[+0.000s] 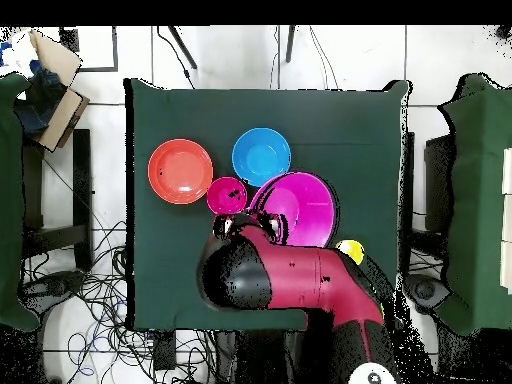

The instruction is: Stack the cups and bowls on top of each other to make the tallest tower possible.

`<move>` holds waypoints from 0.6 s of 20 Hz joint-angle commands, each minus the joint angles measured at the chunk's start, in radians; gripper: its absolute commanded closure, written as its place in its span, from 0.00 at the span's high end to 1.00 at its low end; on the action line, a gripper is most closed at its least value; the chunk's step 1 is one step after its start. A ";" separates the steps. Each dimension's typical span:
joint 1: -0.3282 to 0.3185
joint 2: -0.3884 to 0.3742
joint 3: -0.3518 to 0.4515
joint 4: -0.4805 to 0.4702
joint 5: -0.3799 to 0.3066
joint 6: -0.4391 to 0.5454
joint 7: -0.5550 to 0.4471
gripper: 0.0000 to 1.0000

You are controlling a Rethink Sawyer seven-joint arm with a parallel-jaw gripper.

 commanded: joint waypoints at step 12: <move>0.000 -0.015 0.039 0.163 -0.004 -0.055 0.086 0.00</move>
